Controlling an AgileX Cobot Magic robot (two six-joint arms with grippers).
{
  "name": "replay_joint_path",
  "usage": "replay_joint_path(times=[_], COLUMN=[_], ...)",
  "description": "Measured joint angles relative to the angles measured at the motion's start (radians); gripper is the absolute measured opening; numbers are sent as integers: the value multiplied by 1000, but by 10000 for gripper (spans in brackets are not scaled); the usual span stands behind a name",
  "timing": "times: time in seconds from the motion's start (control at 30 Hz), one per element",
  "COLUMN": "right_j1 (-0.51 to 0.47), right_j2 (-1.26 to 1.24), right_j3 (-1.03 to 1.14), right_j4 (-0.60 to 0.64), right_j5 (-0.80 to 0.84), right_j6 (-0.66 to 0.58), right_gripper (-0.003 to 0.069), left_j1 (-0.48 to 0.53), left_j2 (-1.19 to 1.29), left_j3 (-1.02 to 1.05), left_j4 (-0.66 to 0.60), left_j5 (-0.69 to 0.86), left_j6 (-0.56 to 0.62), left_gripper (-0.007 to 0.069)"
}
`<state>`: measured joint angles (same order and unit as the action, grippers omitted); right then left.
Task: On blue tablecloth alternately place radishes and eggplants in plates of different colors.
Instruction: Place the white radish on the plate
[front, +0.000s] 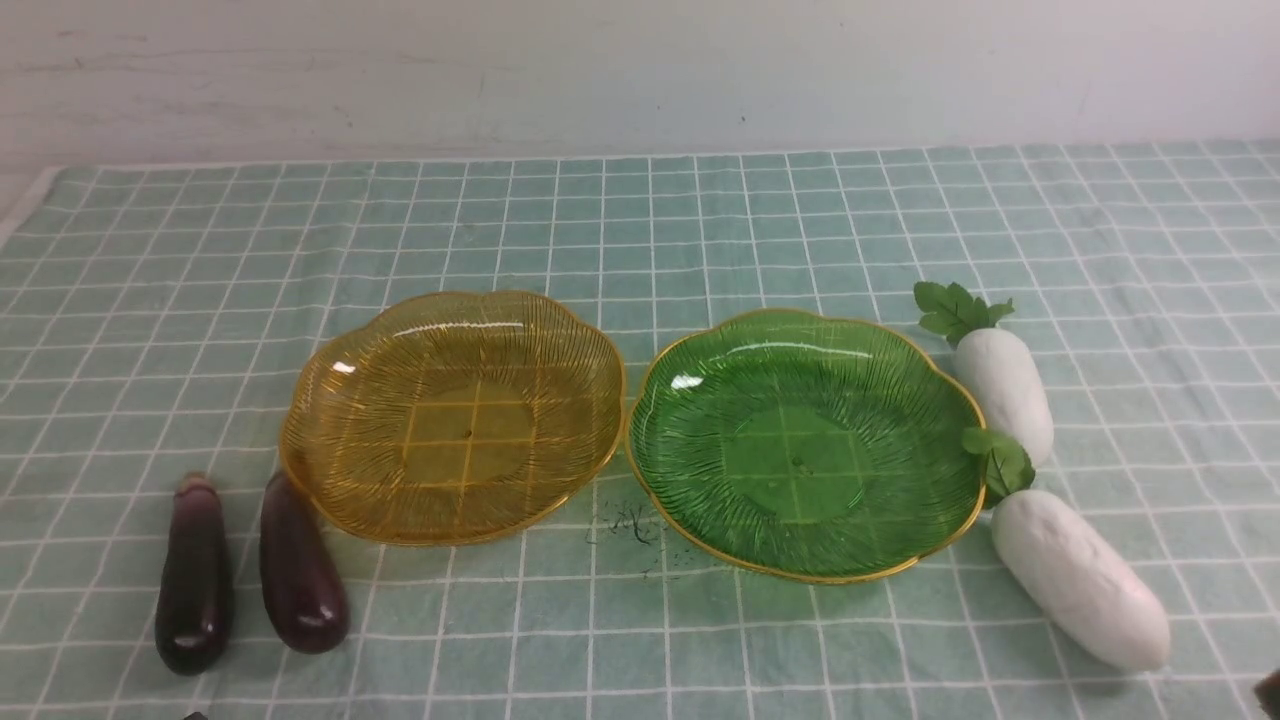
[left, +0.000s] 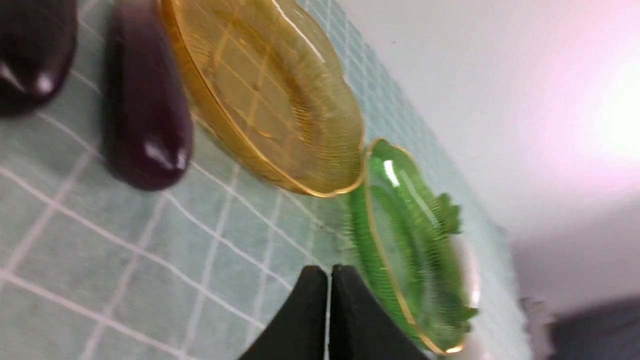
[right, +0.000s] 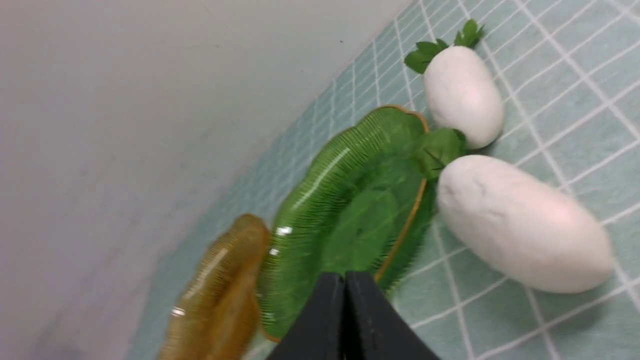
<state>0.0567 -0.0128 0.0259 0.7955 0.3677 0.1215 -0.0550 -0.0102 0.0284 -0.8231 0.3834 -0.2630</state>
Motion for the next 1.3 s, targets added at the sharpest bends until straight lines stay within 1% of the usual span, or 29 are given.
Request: replay_joint_path(times=[0.03, 0.1, 0.23, 0.33, 0.37, 0.4, 0.43, 0.47, 0.5, 0.53, 0.57, 0.63, 0.67, 0.7, 0.73, 0.77, 0.8, 0.83, 0.87, 0.9, 0.93, 0.97, 1.03, 1.13, 1.2, 1.3], right_j1=[0, 0, 0, 0, 0, 0, 0, 0, 0, 0, 0, 0, 0, 0, 0, 0, 0, 0, 0, 0, 0, 0, 0, 0, 0, 0], right_j2=[0, 0, 0, 0, 0, 0, 0, 1, 22, 27, 70, 129, 169, 260, 297, 416, 430, 513, 582, 596, 753, 764, 909, 1072, 1167, 1243], right_j3=[0, 0, 0, -49, -55, -119, -119, -171, -226, -232, -268, -308, -322, -363, -376, -415, -425, -458, -488, -494, -559, -570, -630, -703, -751, -798], right_j4=[6, 65, 109, 112, 112, 112, 112, 112, 108, 106, 94, 72, 56, 10, -2, -63, -70, -122, -160, -167, -236, -246, -292, -336, -355, -367], right_j5=[-2, -18, -24, -11, -11, -15, -16, -19, -21, -19, -9, 20, 46, 112, 141, 236, 247, 323, 372, 372, 460, 465, 499, 501, 501, 500], right_j6=[2, 2, -22, -121, -130, -218, -218, -288, -361, -370, -420, -454, -464, -478, -479, -480, -480, -476, -469, -467, -436, -431, -424, -449, -482, -522], right_gripper=[-15, -15, -15, -15, -15, -15, -15, -15, -15, -15, -15, -15, -15, -15, -15, -15, -15, -15, -15, -15, -15, -14, -3, 45, 99, 194], left_j1=[0, 0, 0, 0, 0, 0, 0, 0, 0, 0, 0, 0, 0, 0, 0, 0, 0, 0, 0, 0, 0, 0, 0, 0, 0, 0], left_j2=[0, 0, 0, 0, 0, 0, 0, 9, 46, 52, 121, 177, 228, 313, 334, 417, 427, 503, 538, 554, 614, 633, 706, 763, 783, 798], left_j3=[0, 0, 0, -57, -64, -119, -134, -169, -219, -225, -270, -292, -311, -349, -353, -395, -401, -443, -463, -468, -508, -518, -544, -549, -549, -550], left_j4=[-9, -86, -155, -192, -192, -193, -193, -188, -163, -158, -104, -70, -32, 44, 53, 134, 143, 213, 244, 252, 316, 335, 394, 425, 429, 433], left_j5=[0, -7, -2, 57, 60, 84, 89, 105, 139, 144, 204, 244, 289, 371, 380, 453, 460, 503, 527, 531, 558, 562, 572, 580, 583, 583], left_j6=[0, 0, 10, 92, 105, 148, 159, 184, 209, 211, 225, 230, 233, 248, 249, 256, 257, 263, 263, 263, 263, 263, 263, 263, 263, 274], left_gripper=[-8, -8, -8, -8, -8, -8, -8, -8, -8, -8, -8, -8, -8, -8, -8, -8, -8, -8, -8, -8, -7, -7, -4, 6, 22, 51])
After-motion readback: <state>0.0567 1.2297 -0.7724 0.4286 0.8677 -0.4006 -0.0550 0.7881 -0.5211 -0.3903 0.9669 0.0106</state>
